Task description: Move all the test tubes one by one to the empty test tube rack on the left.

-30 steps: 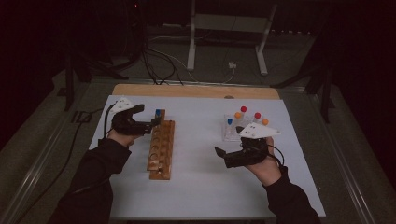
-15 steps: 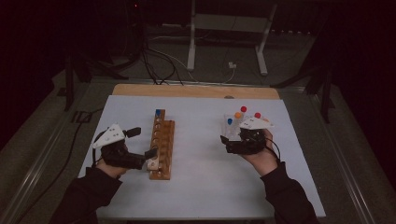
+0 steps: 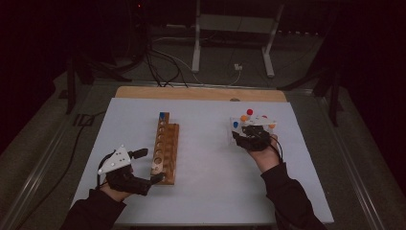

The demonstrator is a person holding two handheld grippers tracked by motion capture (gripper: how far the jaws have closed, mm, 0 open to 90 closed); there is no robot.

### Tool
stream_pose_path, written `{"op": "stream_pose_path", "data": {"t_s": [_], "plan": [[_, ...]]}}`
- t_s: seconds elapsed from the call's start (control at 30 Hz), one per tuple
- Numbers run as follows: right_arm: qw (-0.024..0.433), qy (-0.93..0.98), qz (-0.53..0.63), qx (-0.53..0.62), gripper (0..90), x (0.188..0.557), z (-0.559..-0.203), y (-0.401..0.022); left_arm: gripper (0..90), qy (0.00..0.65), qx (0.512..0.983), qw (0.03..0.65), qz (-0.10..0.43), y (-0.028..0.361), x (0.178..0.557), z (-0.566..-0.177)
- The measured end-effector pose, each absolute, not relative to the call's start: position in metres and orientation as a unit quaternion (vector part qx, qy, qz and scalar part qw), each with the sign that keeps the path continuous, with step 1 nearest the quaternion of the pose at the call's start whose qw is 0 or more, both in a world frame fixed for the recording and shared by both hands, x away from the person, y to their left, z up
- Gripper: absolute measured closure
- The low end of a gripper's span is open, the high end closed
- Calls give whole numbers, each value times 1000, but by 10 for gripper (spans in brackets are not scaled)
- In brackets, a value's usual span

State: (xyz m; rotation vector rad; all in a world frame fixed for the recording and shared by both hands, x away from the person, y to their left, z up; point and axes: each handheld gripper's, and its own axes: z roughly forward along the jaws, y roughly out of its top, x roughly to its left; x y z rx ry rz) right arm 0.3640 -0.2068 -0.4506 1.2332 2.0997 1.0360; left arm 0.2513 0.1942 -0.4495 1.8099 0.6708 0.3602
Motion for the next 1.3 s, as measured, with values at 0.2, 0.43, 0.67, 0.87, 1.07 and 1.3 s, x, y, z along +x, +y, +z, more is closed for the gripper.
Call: {"op": "stream_pose_path", "data": {"t_s": [0.2,0.43,0.67,0.87,1.07,1.3], "plan": [[245,770,368,460,656,374,-457,-206,11,286,764,558,152,197,252,-450],[240,773,357,466,719,382,-461,-201,11,287,765,557,149,199,253,-451],[242,774,353,467,761,387,-463,-199,11,292,763,557,151,201,254,-452],[245,776,352,462,773,387,-463,-198,11,293,763,557,149,201,255,-452],[261,775,356,452,774,383,-456,-196,11,291,764,557,147,201,255,-451],[273,772,368,440,774,377,-436,-197,11,287,763,562,141,200,255,-445]]}}
